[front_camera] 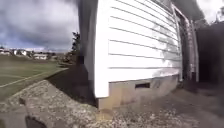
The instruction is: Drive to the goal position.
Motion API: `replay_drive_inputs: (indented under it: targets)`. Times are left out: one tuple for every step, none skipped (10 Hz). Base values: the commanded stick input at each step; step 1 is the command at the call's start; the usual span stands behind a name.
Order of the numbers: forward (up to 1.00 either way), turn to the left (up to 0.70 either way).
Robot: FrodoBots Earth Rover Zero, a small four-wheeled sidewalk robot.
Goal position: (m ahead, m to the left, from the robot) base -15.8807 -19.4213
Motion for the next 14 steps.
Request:
replay_drive_inputs:
  targets:
    - [0.0,-0.7]
    - [0.0,-0.7]
    - [0.0,-0.7]
    - [0.0,-0.7]
    - [0.0,-0.7]
    - [0.0,-0.7]
    - [0.0,-0.7]
    - [0.0,-0.7]
    - [0.0,-0.7]
    - [0.0,-0.7]
    - [0.0,-0.7]
    - [0.0,-0.7]
    - [0.0,-0.7]
    - [0.0,-0.7]
